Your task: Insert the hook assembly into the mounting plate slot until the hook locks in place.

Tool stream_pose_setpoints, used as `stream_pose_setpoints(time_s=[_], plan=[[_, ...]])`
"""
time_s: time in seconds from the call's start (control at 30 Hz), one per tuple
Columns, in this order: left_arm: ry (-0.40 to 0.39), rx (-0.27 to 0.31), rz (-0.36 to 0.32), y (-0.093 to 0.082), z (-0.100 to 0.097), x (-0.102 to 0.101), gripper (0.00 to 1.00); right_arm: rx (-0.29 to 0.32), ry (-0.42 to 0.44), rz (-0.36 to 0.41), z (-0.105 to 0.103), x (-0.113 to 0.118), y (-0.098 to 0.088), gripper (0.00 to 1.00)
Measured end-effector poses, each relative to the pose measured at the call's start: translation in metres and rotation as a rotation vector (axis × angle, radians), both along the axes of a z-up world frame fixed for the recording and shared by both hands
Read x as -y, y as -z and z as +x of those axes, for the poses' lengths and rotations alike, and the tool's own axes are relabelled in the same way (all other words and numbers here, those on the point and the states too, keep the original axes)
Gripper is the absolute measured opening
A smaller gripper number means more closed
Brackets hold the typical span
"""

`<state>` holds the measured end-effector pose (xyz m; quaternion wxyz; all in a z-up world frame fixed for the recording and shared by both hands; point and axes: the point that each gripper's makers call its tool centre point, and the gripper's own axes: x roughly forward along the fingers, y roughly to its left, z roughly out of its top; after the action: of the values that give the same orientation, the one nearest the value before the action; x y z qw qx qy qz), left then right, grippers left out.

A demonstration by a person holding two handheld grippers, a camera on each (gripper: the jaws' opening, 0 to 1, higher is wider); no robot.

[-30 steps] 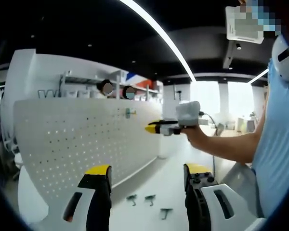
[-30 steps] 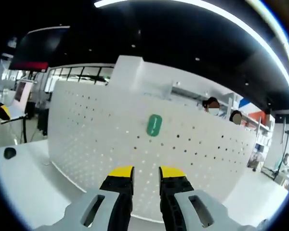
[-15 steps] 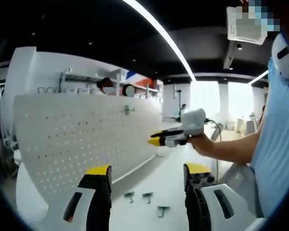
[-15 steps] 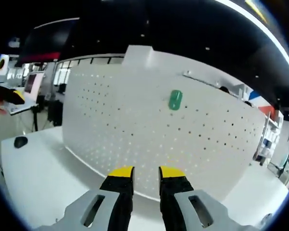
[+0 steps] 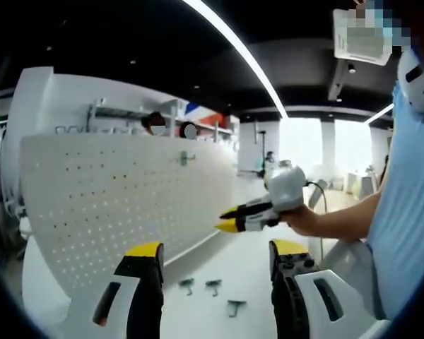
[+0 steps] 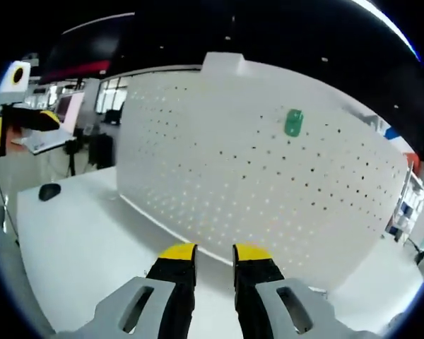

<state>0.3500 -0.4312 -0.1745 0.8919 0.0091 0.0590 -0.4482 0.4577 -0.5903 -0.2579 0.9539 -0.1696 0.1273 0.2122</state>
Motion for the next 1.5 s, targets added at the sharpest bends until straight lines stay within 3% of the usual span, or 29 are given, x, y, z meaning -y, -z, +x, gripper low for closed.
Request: stream_pose_setpoints(time_s=[0.3,0.43,0.6,0.8,1.0,1.5], plan=[[-0.009,0.0,0.0,0.001,-0.006,-0.001,0.62,-0.089,-0.084,-0.026,-0.014,-0.029,0.027,0.18],[-0.015,0.001,-0.001,0.002,-0.008,-0.003,0.62,-0.233,-0.119,-0.03,-0.028,-0.035,0.052,0.16],[-0.018,0.001,-0.004,0.003,-0.009,-0.003,0.62,-0.326,-0.145,-0.041,-0.043,-0.041,0.068,0.16],[-0.007,-0.002,-0.004,0.004,-0.011,0.0,0.61,-0.381,-0.172,-0.05,-0.053,-0.049,0.08,0.15],[-0.002,-0.002,-0.001,0.004,-0.013,0.002,0.62,-0.496,-0.213,-0.051,-0.068,-0.057,0.101,0.16],[-0.007,-0.003,-0.013,0.005,-0.013,-0.002,0.61,-0.632,-0.239,-0.14,-0.082,-0.064,0.138,0.12]])
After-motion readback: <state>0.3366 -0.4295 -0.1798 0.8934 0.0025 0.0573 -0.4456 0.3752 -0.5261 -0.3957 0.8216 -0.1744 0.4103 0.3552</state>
